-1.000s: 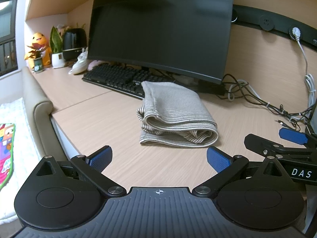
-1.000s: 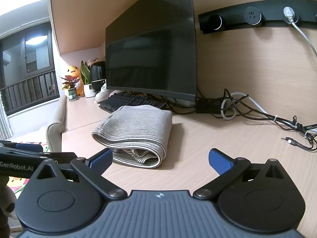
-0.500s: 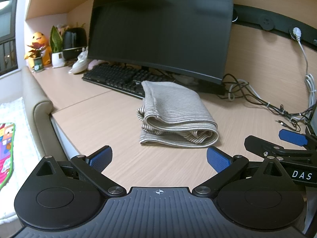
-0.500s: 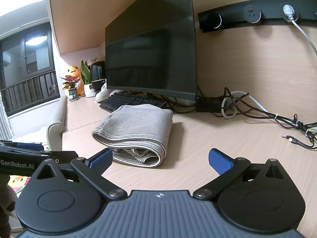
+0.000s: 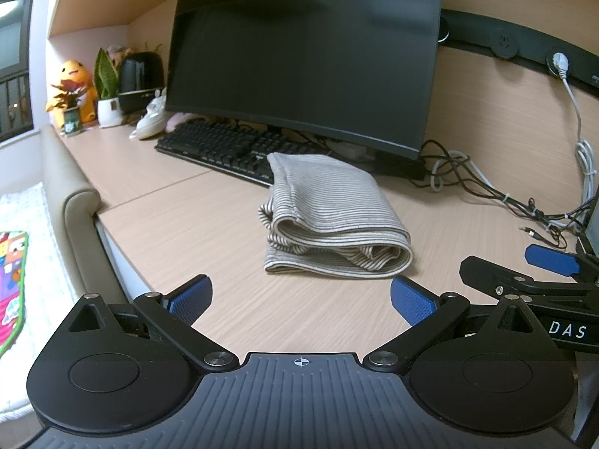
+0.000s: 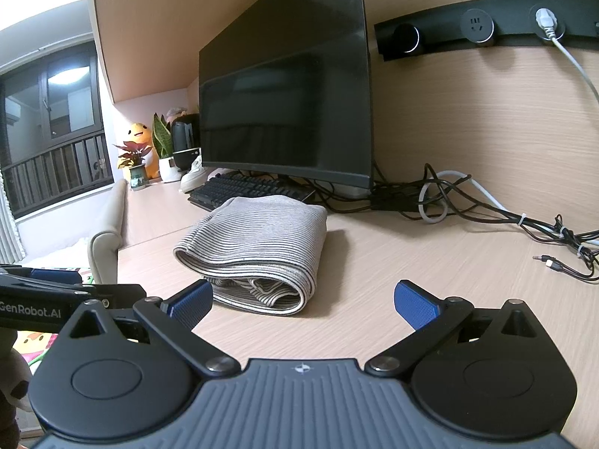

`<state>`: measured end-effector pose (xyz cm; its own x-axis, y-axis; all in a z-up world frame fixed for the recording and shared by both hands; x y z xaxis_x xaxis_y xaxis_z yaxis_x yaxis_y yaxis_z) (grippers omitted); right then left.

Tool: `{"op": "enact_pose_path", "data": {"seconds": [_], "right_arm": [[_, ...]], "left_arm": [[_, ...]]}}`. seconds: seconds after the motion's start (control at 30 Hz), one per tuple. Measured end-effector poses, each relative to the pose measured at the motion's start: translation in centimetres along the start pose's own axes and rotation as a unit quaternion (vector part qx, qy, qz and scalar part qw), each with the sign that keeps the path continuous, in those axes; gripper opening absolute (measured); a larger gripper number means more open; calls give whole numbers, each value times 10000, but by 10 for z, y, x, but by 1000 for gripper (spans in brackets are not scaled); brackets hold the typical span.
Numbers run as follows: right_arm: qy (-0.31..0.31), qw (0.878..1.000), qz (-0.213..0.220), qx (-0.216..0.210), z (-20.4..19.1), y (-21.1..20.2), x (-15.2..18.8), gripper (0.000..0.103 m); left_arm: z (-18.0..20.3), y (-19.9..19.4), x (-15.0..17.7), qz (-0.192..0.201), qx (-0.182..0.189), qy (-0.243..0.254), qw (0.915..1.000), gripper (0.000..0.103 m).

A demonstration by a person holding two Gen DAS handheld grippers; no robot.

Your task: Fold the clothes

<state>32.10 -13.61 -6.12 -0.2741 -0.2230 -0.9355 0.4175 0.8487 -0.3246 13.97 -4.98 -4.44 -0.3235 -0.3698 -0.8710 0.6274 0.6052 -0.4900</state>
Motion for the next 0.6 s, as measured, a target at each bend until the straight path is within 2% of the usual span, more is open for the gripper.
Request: {"op": "enact_pose_path", "data": {"seconds": [0.6], "right_arm": [[-44, 10000, -69, -22, -1, 1, 2, 103]], "left_arm": [[-2, -1, 2, -21, 0, -42, 10000, 103]]}}
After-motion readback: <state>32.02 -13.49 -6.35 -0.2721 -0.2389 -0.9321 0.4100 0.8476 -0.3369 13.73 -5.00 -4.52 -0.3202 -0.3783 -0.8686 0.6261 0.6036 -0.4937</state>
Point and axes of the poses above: each gripper's, at about its wrist camera, not at the fingertips, and y roughly the way its jaws point, z to its right, x to its underside, the point moved 7 cm from there along y, roughly the way its jaws point, and after that the axes turned 1 degree about z, right-handed, at the moved point
